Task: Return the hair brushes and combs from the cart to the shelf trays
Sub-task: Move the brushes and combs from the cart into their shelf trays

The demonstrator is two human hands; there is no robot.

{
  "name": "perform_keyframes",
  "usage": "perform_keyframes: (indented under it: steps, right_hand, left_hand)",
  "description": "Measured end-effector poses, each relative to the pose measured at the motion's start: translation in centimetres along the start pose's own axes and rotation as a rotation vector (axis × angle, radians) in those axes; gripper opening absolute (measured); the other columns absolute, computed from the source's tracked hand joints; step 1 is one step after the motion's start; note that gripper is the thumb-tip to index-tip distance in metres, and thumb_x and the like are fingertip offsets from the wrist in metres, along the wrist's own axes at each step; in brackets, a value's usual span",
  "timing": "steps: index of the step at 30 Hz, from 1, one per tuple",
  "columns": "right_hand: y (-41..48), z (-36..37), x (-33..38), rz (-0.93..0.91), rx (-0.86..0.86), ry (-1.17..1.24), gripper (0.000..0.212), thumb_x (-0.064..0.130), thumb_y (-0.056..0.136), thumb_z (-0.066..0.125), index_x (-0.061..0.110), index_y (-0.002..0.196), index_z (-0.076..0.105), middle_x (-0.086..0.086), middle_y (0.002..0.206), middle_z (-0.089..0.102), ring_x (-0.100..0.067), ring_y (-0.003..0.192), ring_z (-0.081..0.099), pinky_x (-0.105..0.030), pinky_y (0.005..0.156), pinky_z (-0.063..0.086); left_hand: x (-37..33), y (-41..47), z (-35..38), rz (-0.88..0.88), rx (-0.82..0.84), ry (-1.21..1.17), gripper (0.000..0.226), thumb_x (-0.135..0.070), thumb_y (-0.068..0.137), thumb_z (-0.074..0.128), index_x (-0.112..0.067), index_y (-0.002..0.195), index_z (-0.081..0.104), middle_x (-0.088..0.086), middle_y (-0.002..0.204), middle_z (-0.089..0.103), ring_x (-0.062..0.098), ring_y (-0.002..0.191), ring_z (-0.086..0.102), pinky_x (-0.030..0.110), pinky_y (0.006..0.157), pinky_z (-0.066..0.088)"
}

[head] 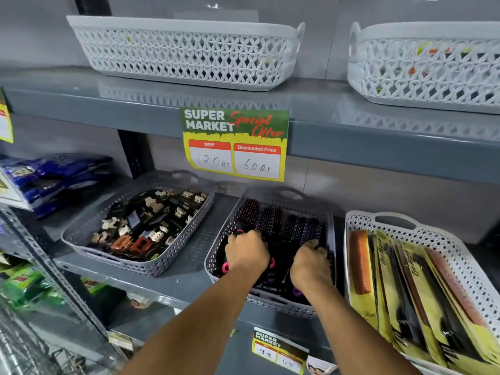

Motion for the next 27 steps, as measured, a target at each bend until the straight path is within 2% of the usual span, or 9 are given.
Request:
perform_keyframes:
  steps: [3,5,9,11,13,17,20,27]
  right_hand:
    - [-0.7,-0.8,0.1,-0.004,0.010,0.038,0.078,0.006,0.085,0.054,-0.005,0.145,0.005,-0.033,0.143,0.026,-0.043,0.129,0.037,-0.045,0.104,0.039]
    - [-1.6,-1.6,0.7,-0.085,-0.099,0.038,0.070,0.009,0.086,0.053,-0.003,0.144,0.015,-0.031,0.142,0.031,-0.042,0.129,0.037,-0.044,0.103,0.039]
    - [-4.2,-2.4,4.1,-0.392,-0.279,0.124,0.053,0.011,0.089,0.047,0.001,0.140,0.033,-0.024,0.145,0.033,-0.036,0.132,0.035,-0.042,0.109,0.034]
    - [-6.0,-1.6,7.3,-0.581,-0.302,0.182,0.048,0.009,0.090,0.045,-0.001,0.137,0.039,-0.024,0.143,0.037,-0.034,0.132,0.035,-0.039,0.111,0.030]
    - [-7.7,-0.4,10.2,-0.705,-0.290,0.245,0.045,0.007,0.090,0.046,-0.003,0.134,0.042,-0.024,0.140,0.040,-0.035,0.131,0.037,-0.039,0.111,0.029]
    - [-12.5,4.9,17.6,-0.916,-0.191,0.261,0.044,0.006,0.089,0.047,-0.004,0.132,0.044,-0.024,0.139,0.043,-0.037,0.131,0.037,-0.044,0.111,0.030]
    - [-16.3,9.6,22.7,-1.045,-0.102,0.244,0.045,0.004,0.088,0.048,-0.005,0.132,0.043,-0.025,0.139,0.042,-0.037,0.132,0.036,-0.042,0.111,0.026]
    - [-26.0,22.0,31.9,-1.219,0.199,0.117,0.050,0.008,0.092,0.040,0.002,0.141,0.033,-0.018,0.151,0.030,-0.033,0.139,0.026,-0.044,0.114,0.025]
  left_hand:
    - [0.1,-0.6,-0.5,0.032,0.010,-0.012,0.026,-0.030,0.090,0.047,-0.016,0.100,0.066,0.015,0.105,0.070,0.039,0.108,0.051,0.042,0.082,0.044]
    - [0.2,-1.0,-1.4,0.072,-0.033,-0.047,0.027,-0.029,0.091,0.045,-0.016,0.102,0.066,0.016,0.106,0.068,0.040,0.106,0.053,0.042,0.083,0.045]
    - [1.9,-2.9,-4.3,0.209,-0.220,-0.161,0.029,-0.025,0.091,0.044,-0.019,0.108,0.067,0.009,0.110,0.069,0.034,0.103,0.058,0.041,0.089,0.045]
    - [5.5,-4.6,-6.5,0.218,-0.340,-0.205,0.029,-0.025,0.092,0.043,-0.020,0.108,0.067,0.004,0.108,0.068,0.029,0.102,0.057,0.041,0.089,0.043]
    - [9.6,-6.3,-8.8,0.196,-0.457,-0.212,0.028,-0.023,0.094,0.044,-0.015,0.107,0.067,0.006,0.105,0.068,0.030,0.099,0.058,0.041,0.087,0.043]
    - [21.1,-10.9,-13.0,-0.023,-0.631,-0.132,0.030,-0.013,0.091,0.050,-0.005,0.115,0.066,0.018,0.111,0.067,0.038,0.101,0.058,0.045,0.088,0.048]
    - [29.2,-14.9,-15.4,-0.202,-0.723,-0.051,0.029,-0.012,0.087,0.051,-0.001,0.109,0.067,0.025,0.108,0.065,0.042,0.099,0.059,0.047,0.083,0.051]
    - [44.6,-25.2,-18.0,-0.590,-0.730,0.131,0.032,-0.012,0.087,0.049,-0.003,0.114,0.064,0.029,0.119,0.061,0.045,0.106,0.056,0.050,0.087,0.050]
Point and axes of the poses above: each hand's wrist, its own y-axis towards the middle knuckle, its own z-axis out of the palm, x = y × z, the point moved 3 cm from there along y, towards the middle knuckle
